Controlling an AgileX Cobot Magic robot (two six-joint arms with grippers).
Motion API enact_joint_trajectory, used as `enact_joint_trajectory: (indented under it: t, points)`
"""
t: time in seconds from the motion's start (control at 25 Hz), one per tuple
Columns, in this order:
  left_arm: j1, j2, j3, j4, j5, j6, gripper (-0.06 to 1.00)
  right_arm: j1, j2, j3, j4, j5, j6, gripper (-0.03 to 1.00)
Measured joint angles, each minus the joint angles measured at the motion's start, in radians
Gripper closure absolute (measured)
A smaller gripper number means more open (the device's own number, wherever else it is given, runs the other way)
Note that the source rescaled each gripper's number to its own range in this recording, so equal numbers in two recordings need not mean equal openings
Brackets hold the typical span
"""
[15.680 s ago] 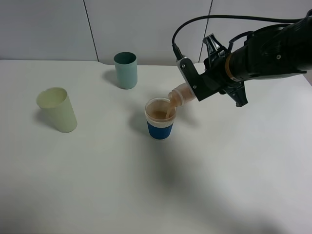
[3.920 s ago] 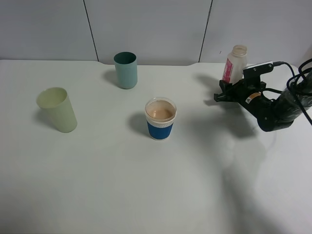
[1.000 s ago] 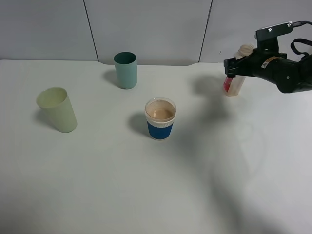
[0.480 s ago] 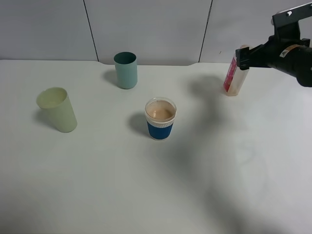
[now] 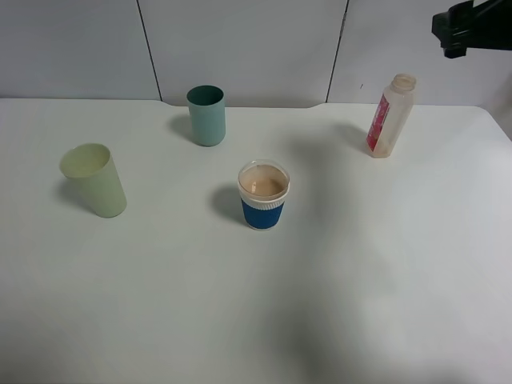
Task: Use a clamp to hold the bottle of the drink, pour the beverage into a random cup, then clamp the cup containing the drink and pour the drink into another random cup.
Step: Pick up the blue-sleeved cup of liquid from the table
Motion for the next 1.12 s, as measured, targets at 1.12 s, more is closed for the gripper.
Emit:
enact_joint_trajectory:
  t: [1.12]
  points:
    - [0.0, 0.0, 0.0, 0.0, 0.0, 0.0, 0.27, 0.111, -0.613, 0.001, 0.104, 1.075, 0.012, 0.15]
